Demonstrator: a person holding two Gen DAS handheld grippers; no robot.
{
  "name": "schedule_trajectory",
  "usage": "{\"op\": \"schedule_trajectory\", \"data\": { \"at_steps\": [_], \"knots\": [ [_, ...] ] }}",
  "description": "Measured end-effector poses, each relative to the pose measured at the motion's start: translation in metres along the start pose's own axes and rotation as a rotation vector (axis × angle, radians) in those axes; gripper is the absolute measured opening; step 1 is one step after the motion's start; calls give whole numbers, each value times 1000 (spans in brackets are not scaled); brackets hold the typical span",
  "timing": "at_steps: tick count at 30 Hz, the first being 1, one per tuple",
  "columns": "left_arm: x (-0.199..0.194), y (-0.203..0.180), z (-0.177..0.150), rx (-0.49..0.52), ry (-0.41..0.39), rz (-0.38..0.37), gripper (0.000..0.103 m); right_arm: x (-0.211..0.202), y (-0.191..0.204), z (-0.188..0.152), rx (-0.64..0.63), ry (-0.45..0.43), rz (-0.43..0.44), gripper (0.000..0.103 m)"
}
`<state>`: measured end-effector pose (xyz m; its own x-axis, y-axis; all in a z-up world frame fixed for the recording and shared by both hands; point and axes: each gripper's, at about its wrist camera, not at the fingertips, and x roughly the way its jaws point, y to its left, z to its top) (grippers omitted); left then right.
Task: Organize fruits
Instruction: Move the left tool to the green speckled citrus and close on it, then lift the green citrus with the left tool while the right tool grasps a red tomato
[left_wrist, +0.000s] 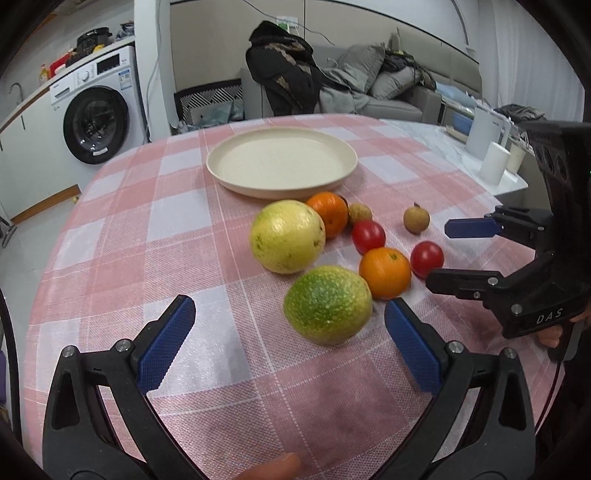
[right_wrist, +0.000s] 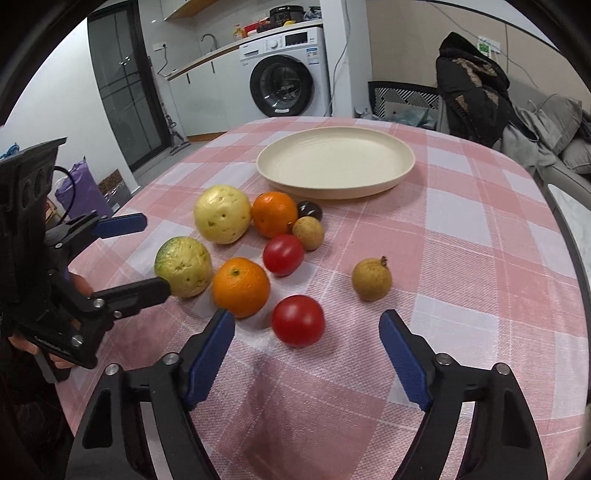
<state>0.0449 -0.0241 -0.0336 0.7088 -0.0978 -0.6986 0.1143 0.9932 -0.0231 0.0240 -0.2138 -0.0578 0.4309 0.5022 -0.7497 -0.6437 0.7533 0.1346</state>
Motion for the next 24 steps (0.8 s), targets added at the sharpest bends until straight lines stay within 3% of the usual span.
{"op": "schedule_trajectory", "data": {
  "at_steps": [3, 10, 14, 18, 24],
  "knots": [
    [8, -2, -1, 8, 23, -24, 100, 4, 5, -1, -13, 25, 29, 79],
    [22, -3, 1, -26, 95, -90, 77, 11, 5, 0, -24, 55, 22, 73],
    [25, -6, 3, -28, 104, -112, 67, 12, 5, 2, -37, 56, -4, 60],
    [26, -9, 5, -16, 104, -119, 54, 14, 4, 4, -41, 55, -17, 54],
    [24, -14, 4, -1, 100, -121, 52, 16, 5, 6, -57, 56, -42, 46]
  ]
}}
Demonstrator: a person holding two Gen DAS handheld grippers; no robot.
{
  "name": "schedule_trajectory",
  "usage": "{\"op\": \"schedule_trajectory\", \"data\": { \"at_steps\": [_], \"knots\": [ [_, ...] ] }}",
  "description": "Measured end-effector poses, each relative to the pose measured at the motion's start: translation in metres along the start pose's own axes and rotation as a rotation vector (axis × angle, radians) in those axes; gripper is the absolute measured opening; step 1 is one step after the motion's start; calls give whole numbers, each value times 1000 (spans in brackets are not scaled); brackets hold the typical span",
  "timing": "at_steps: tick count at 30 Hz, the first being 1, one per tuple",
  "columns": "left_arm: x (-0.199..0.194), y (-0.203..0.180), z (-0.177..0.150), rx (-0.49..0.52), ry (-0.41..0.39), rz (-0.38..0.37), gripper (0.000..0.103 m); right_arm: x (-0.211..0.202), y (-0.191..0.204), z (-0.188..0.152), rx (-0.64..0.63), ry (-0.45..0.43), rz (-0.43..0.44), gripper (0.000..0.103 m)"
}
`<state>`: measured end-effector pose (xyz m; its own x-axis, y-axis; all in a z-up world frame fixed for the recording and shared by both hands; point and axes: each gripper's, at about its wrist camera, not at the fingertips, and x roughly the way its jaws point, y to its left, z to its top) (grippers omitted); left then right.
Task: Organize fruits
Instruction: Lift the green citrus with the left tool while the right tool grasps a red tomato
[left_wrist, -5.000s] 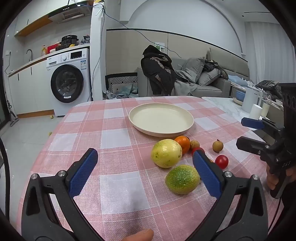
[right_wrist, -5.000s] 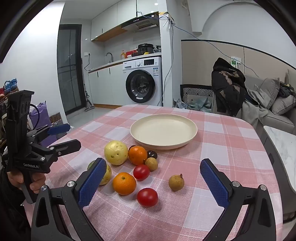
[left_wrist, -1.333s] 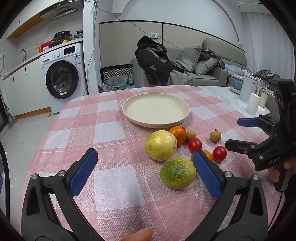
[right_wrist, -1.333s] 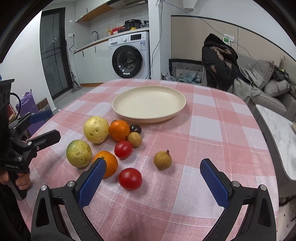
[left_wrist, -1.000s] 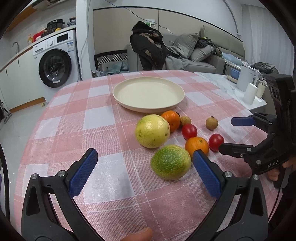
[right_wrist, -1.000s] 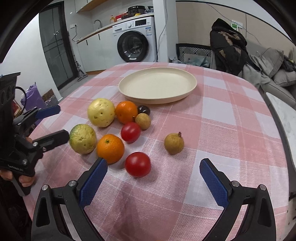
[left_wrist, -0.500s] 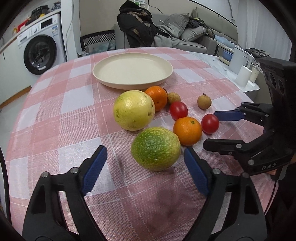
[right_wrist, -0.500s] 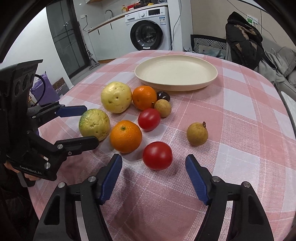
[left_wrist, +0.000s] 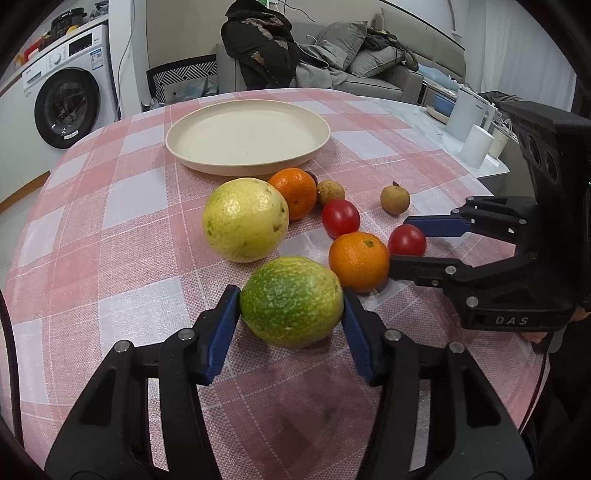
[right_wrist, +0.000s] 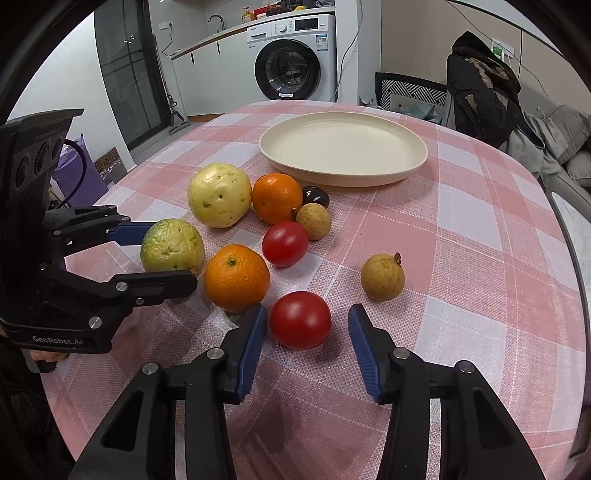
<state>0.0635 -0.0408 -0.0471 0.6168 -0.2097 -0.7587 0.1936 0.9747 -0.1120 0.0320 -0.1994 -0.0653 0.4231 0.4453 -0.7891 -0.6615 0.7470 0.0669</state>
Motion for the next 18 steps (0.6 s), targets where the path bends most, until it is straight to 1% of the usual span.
{"op": "schedule_trajectory", "data": {
  "at_steps": [1, 3, 4, 9, 14, 18],
  "knots": [
    [-1, 0, -1, 1, -2, -4, 52, 1, -1, 0, 0, -1, 1, 45],
    [-4, -1, -1, 7, -14, -4, 52, 1, -1, 0, -1, -4, -2, 34],
    [-7, -2, -1, 12, -26, -2, 52, 1, -1, 0, -2, -5, 0, 33],
    [-26, -2, 0, 17, -98, -3, 52, -4, -1, 1, 2, -27, 9, 32],
    [-45, 4, 3, 1, -160, 11, 52, -22, 0, 4, 6, -108, 15, 32],
    [-54, 8, 8, -6, -193, 26, 52, -35, -1, 10, 13, -170, 21, 32]
  ]
}}
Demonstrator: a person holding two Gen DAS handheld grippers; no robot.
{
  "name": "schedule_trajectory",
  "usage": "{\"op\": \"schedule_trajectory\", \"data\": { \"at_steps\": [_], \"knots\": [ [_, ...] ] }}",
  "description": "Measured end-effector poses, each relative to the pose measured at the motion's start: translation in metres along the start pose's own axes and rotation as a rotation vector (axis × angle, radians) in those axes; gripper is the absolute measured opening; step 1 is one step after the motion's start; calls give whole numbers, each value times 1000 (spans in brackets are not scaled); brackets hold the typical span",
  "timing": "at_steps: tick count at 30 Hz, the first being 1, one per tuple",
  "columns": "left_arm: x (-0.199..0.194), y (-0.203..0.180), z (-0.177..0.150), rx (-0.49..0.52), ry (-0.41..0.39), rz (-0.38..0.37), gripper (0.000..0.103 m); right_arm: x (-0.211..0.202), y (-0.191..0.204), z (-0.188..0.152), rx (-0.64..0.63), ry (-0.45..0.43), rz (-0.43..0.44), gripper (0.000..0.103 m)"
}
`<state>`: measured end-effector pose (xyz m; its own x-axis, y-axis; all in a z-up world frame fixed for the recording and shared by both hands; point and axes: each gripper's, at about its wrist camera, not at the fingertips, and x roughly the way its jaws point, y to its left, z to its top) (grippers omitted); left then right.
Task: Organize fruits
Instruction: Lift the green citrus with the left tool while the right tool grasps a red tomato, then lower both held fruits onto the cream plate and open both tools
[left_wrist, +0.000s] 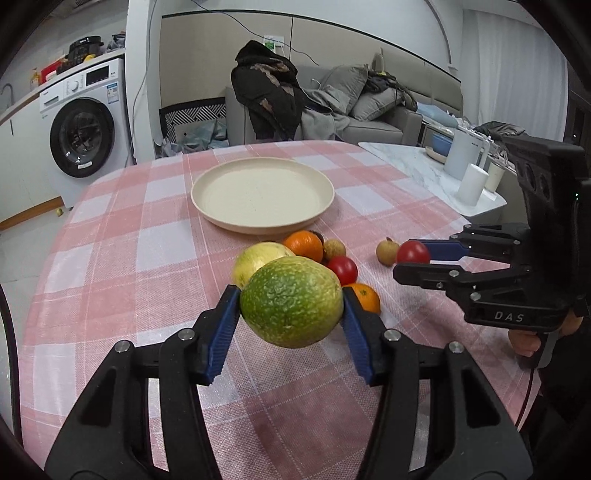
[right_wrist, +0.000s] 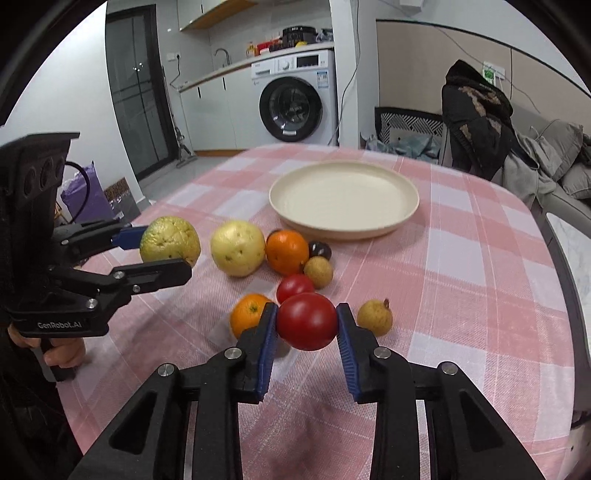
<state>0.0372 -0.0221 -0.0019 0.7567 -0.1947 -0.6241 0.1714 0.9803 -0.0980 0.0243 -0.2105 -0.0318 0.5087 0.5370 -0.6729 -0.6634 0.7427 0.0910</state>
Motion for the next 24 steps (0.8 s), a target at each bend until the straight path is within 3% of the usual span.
{"op": "schedule_trajectory", "data": {
  "at_steps": [11, 24],
  "knots": [
    [-6, 1, 25, 9, -71, 73, 52, -16, -7, 31, 37, -116, -8, 32],
    [-2, 5, 63, -15, -122, 123, 52, -10, -14, 64, 71, -147, -20, 32]
  ]
}}
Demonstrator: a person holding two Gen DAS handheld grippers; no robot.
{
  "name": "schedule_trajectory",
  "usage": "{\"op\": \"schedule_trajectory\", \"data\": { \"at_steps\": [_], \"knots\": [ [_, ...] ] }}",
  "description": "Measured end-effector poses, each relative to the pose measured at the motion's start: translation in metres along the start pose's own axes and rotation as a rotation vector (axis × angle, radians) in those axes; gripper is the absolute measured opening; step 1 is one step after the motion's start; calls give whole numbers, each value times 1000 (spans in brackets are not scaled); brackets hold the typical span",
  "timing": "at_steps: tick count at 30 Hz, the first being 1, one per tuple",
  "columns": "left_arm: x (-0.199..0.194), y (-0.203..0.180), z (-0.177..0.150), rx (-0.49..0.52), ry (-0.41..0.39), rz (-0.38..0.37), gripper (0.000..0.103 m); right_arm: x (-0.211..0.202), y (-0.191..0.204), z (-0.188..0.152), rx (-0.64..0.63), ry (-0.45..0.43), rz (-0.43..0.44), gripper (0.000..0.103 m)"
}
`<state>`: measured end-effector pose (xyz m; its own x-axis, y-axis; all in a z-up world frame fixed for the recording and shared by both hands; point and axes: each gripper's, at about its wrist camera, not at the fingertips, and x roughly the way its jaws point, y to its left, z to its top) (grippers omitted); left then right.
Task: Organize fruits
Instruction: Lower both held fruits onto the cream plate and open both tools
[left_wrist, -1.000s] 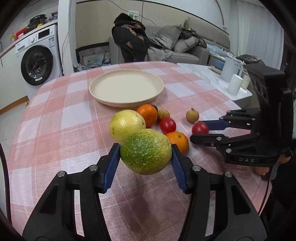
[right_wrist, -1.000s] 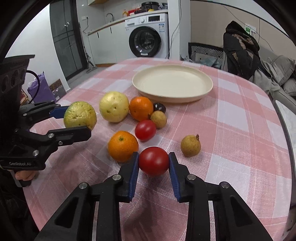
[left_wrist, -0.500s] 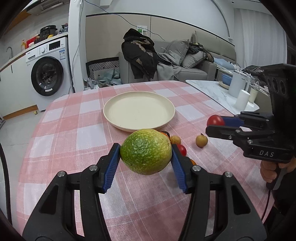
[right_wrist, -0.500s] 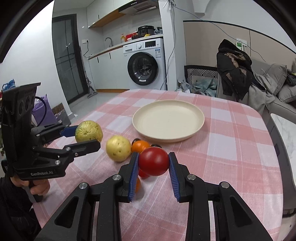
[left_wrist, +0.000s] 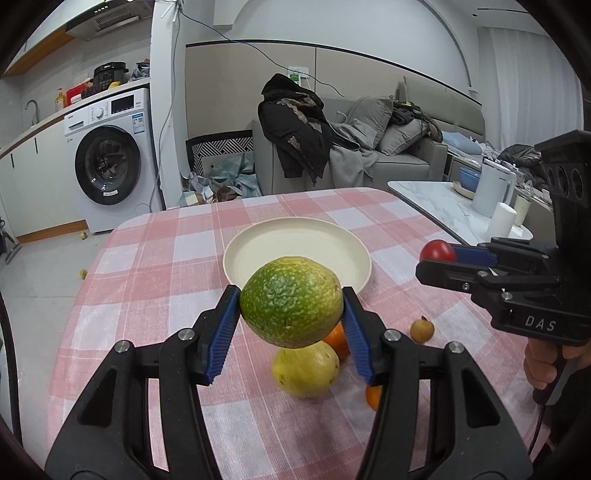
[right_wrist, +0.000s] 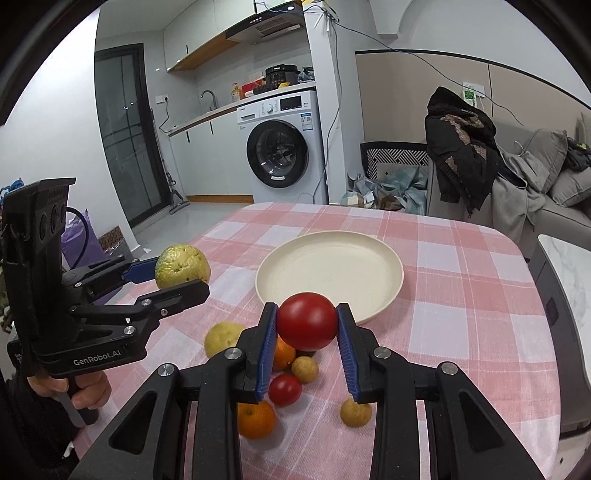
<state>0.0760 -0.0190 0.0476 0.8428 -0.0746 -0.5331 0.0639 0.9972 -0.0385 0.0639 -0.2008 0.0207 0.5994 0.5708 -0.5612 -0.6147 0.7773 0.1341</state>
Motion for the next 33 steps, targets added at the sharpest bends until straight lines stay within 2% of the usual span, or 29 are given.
{"op": "schedule_trajectory", "data": {
  "at_steps": [12, 22, 28, 33],
  "knots": [
    [47, 7, 23, -11, 18, 49, 52, 28, -11, 18, 52, -3, -1, 32],
    [96, 4, 24, 12, 69, 51, 52, 73, -19, 18, 81, 81, -23, 33],
    [116, 13, 21, -25, 104, 18, 52, 86, -26, 11, 102, 121, -35, 33],
    [129, 17, 19, -25, 117, 23, 52, 96, -32, 7, 128, 143, -38, 33]
  ]
}}
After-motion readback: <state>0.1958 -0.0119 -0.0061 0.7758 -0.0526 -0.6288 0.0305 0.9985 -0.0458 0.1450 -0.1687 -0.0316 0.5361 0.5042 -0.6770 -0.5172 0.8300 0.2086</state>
